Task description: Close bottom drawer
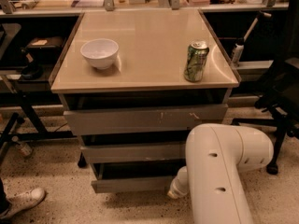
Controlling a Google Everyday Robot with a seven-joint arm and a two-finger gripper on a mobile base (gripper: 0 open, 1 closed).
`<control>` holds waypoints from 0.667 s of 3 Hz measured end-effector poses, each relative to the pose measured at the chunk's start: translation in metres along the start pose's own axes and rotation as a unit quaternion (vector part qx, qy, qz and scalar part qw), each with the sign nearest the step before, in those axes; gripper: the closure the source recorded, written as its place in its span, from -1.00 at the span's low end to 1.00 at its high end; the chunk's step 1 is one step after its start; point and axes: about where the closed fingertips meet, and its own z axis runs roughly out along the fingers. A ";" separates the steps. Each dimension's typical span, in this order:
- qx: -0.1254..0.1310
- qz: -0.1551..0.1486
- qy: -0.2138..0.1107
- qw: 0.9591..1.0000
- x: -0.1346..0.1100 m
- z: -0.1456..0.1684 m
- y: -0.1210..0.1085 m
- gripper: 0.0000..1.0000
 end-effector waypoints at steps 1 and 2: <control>0.019 -0.007 -0.001 1.000 -0.012 -0.001 -0.013 1.00; 0.029 -0.012 0.000 1.000 -0.021 0.003 -0.023 1.00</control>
Offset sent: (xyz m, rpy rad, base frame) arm 0.0503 0.0091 0.0020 -0.0468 -0.0800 0.0080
